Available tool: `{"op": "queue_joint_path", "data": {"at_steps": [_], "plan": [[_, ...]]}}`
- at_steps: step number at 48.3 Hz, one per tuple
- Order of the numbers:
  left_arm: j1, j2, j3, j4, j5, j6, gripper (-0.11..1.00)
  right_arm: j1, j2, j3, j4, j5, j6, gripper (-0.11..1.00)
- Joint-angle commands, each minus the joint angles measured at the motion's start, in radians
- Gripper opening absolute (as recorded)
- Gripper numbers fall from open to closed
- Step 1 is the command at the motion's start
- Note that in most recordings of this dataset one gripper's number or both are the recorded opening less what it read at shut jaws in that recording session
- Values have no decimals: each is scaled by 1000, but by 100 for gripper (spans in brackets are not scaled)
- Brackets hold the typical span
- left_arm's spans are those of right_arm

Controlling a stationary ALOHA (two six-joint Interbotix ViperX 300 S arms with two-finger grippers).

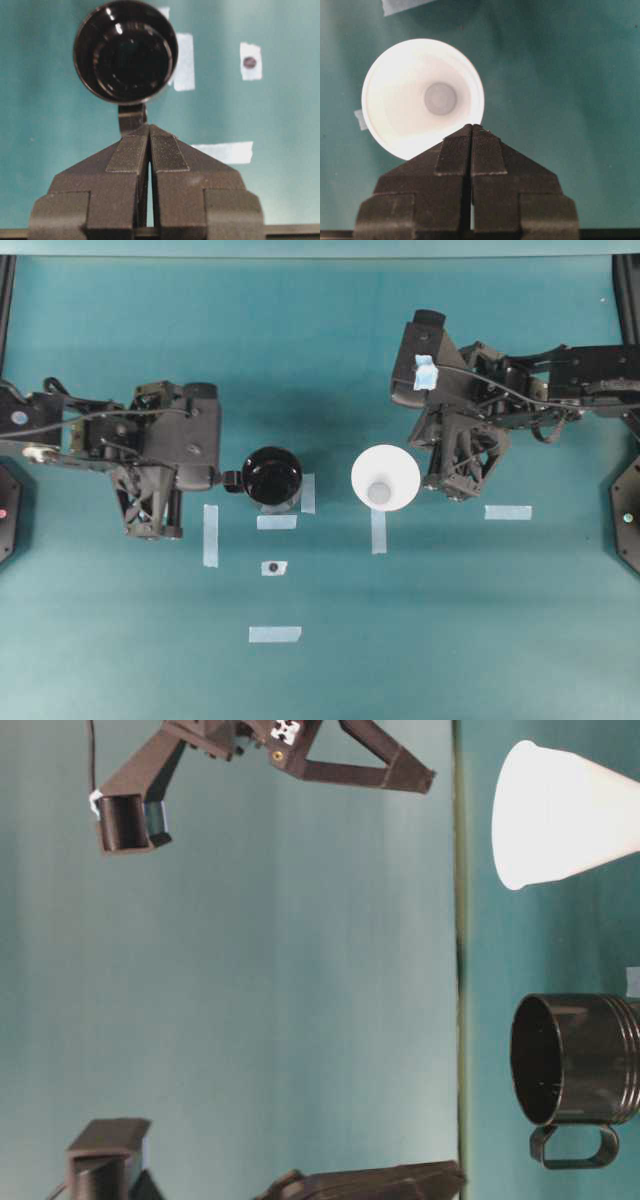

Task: Holding the cup holder with the left arm, the right arm places the cup into the cup holder.
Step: 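Move left gripper over black cup holder and right gripper over white cup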

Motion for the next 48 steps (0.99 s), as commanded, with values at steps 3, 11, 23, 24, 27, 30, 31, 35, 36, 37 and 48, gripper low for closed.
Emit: {"op": "queue_joint_path", "data": {"at_steps": [3, 11, 23, 24, 27, 30, 31, 35, 36, 37, 48], "plan": [[2, 2, -15, 5, -6, 8, 3, -3, 3, -25, -9, -9, -2, 0], [5, 11, -14, 5, -8, 28, 3, -6, 14, -26, -15, -11, -3, 0], [20, 12, -14, 5, -26, 25, 3, -8, 18, -21, -15, -43, -6, 0], [21, 12, -15, 5, -28, 25, 3, -8, 18, -21, -15, -46, -6, 0], [21, 11, -17, 5, -34, 28, 3, -8, 17, -21, -15, -49, -6, 1], [21, 6, -18, 5, -41, 29, 3, -6, 18, -20, -12, -49, -6, 3], [21, 6, -18, 5, -44, 29, 3, -8, 18, -18, -12, -48, -6, 4], [21, 6, -15, 5, -46, 29, 3, -8, 18, -17, -12, -48, -6, 14], [21, 6, -15, 5, -48, 29, 3, -8, 18, -17, -12, -48, -6, 17], [21, 6, -15, 5, -46, 29, 3, -8, 18, -17, -12, -49, -6, 22], [21, 12, -17, 5, -46, 29, 3, -3, 29, -14, -11, -52, 3, 86]]}}
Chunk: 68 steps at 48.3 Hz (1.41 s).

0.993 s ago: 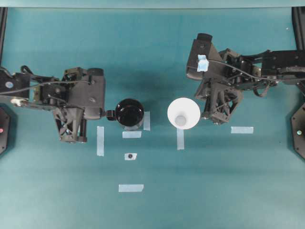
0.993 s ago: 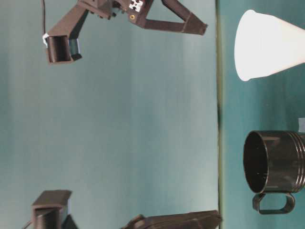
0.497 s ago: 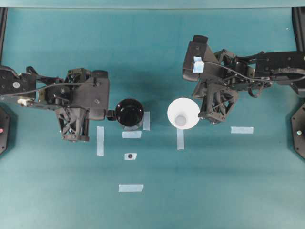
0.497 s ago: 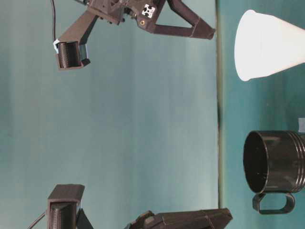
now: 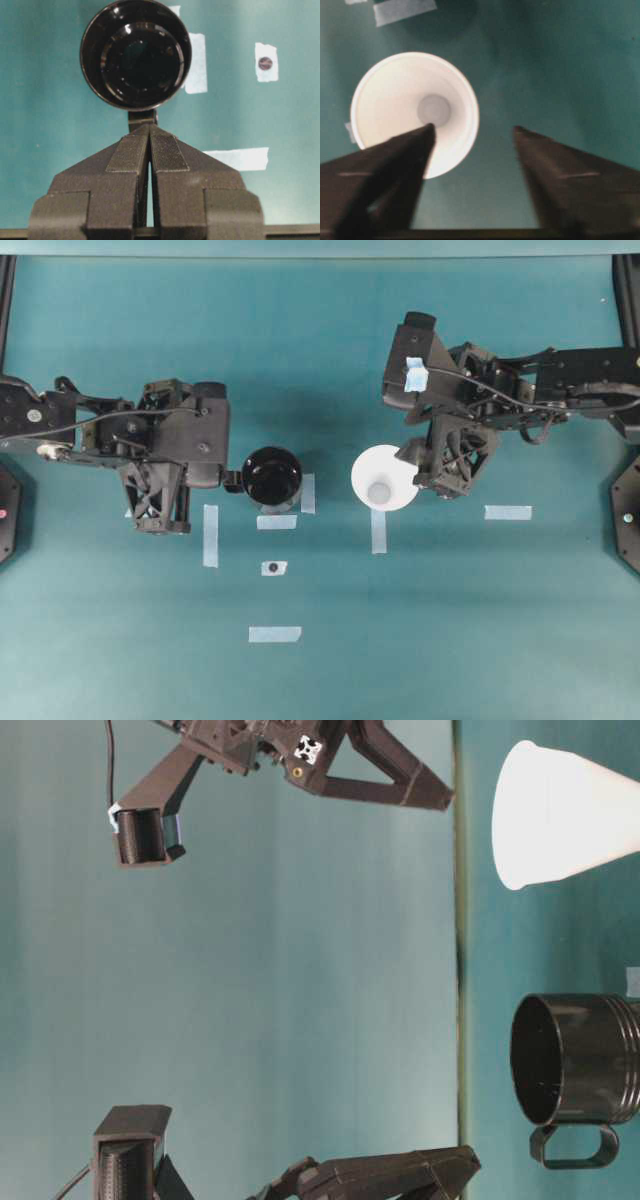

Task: Holding the cup holder with the left arm, the right arm places the cup into the cup holder.
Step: 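Move left gripper over black cup holder and right gripper over white cup, then lower open left gripper onto the black cup holder's rim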

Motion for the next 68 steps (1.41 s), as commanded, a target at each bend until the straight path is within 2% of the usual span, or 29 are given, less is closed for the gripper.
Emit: {"op": "queue_joint_path", "data": {"at_steps": [1, 5, 33, 38, 48, 52, 54, 68], "plan": [[2, -8, -17, 5, -8, 2, 3, 3, -5, -12, 2, -6, 3, 90], [2, -3, -15, 5, -8, 3, 3, 2, 0, -14, 3, -6, 6, 99], [12, 3, -2, 5, -61, 5, 4, 2, 25, -17, 5, -6, 8, 99], [11, 6, -3, 5, -58, 3, 19, 2, 26, -18, 5, -6, 8, 99], [12, 25, -6, 5, -64, 0, 80, 2, 25, -17, 5, -6, 8, 99], [11, 40, -11, 5, -60, 0, 96, 2, 25, -17, 5, -6, 8, 99], [11, 52, -15, 5, -60, 2, 99, 0, 25, -17, 5, -6, 9, 99], [12, 141, -43, 5, -67, 0, 97, -5, 31, -14, 5, -8, 8, 99]]}}
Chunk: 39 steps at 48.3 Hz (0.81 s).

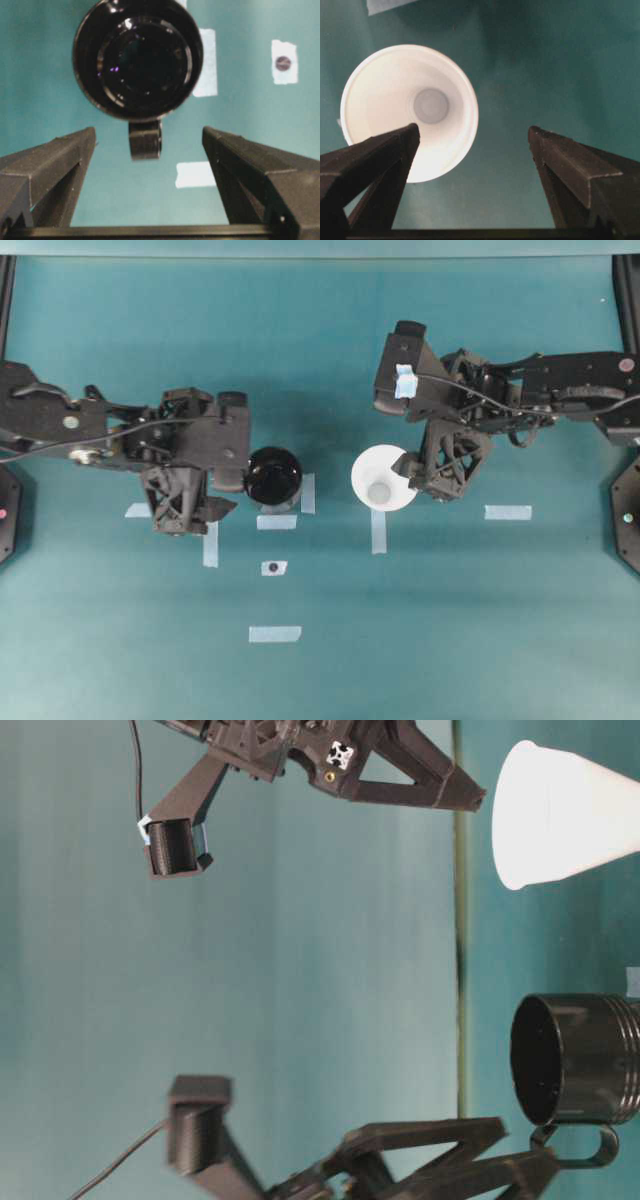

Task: Holding the cup holder with the left arm, the right arm places the cup into the cup holder.
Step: 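Lower open left gripper onto the black cup holder's rim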

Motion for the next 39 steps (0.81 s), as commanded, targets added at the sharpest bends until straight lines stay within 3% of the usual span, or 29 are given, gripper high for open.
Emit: {"op": "queue_joint_path", "data": {"at_steps": [1, 39], "plan": [[0, 14, -29, 5, -9, -2, 97, -5, -8, -14, 2, -6, 8, 99], [18, 54, 46, 5, -114, -37, 96, -15, 20, -2, 2, -51, 6, 99]]}}
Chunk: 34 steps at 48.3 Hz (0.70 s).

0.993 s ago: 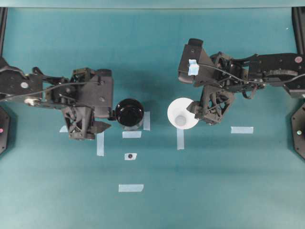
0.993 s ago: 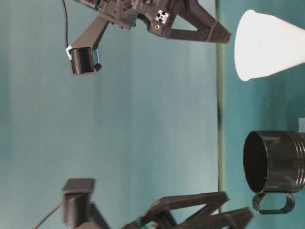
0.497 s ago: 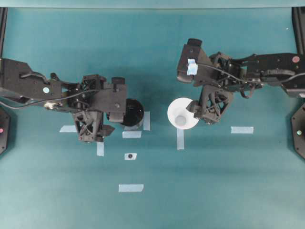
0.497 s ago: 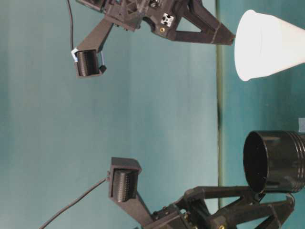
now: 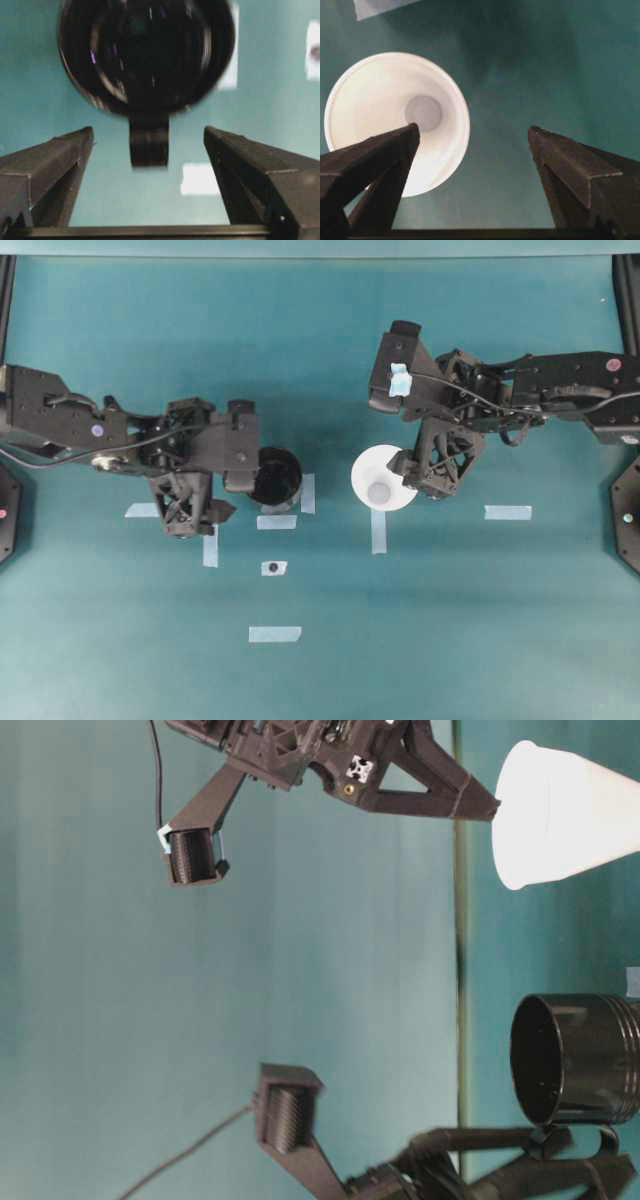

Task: Holding the cup holder with the left arm, the right arm places the cup into the cup holder.
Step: 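Lower open left gripper onto the black cup holder's rim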

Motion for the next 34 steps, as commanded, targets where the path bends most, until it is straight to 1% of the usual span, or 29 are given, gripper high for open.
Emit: {"op": "queue_joint_path", "data": {"at_steps": [1, 5, 34], "plan": [[2, -28, 0, 5, -29, -2, 96, -3, -11, -8, 2, -11, 6, 99], [5, -23, -2, 5, -44, -3, 96, -5, -11, -8, 2, -14, 6, 99], [26, -23, -12, 5, -48, -3, 96, -5, -9, 6, 2, -18, 8, 99]]}}
